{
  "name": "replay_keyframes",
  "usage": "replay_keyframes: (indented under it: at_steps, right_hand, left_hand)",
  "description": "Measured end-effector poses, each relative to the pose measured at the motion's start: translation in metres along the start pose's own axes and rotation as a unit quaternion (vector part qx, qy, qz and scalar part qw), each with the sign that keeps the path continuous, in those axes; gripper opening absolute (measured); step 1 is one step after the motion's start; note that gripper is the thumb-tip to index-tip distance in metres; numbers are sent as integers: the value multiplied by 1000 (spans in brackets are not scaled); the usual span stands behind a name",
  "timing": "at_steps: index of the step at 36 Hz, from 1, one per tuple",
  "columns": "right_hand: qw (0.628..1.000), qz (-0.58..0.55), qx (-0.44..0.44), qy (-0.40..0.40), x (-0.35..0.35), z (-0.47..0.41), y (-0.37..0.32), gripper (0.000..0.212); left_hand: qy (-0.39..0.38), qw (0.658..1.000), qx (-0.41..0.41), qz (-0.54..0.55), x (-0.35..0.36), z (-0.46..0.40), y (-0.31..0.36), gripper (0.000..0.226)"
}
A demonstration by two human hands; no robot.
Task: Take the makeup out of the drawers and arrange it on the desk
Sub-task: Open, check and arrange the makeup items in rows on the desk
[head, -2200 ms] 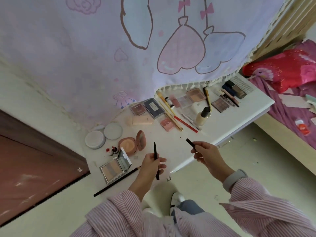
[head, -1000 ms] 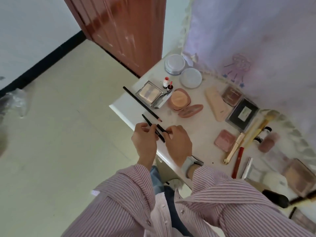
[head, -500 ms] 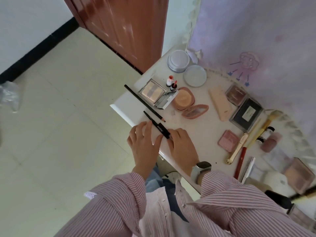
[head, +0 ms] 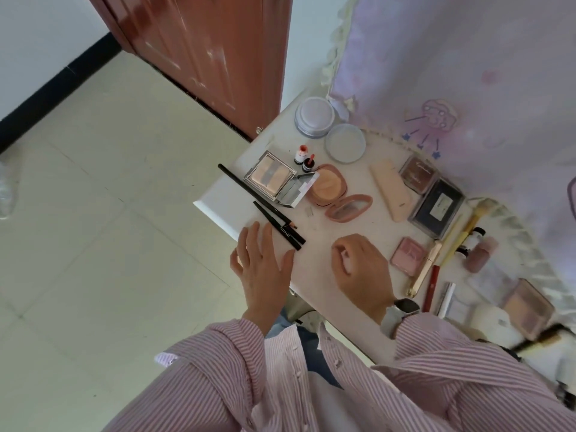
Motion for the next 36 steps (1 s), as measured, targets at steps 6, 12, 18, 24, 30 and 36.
replay_keyframes:
  at_steps: [6,12,18,24,30,36]
  right_hand:
    - [984,118,101,86,-62,-41,67,32]
    - [929,316,171,-95,-40,-78,116,51]
    - [921,354,144,-72,-32,-89,119,47]
    - [922,363,116,-76,-34,-90,117,44]
    - [935,330,118,-53,-55,-88,120,36]
    - [987,96,123,-25,-105,-76,97,26]
  left_hand:
    - [-18,1000,4,-17,10,5,1,58]
    - [-24,999,-9,-29,10,4,-2,59]
    - [-27,998,-17,-60,10,5,-1,60]
    - [-14,999,-20,-47,4,6,0,57]
    - [-41,997,-65,-24,2,5,0,56]
    - [41,997,-60,15,-31,15,22,57]
Point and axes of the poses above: each hand's wrist, its own z-axis away from the middle knuckle, its own x-axis out of the palm, y = z × x, the point moved 10 cm from there along -z, towards the middle knuckle, and after that the axes turned 2 degrees about x, right-handed, at the moved point
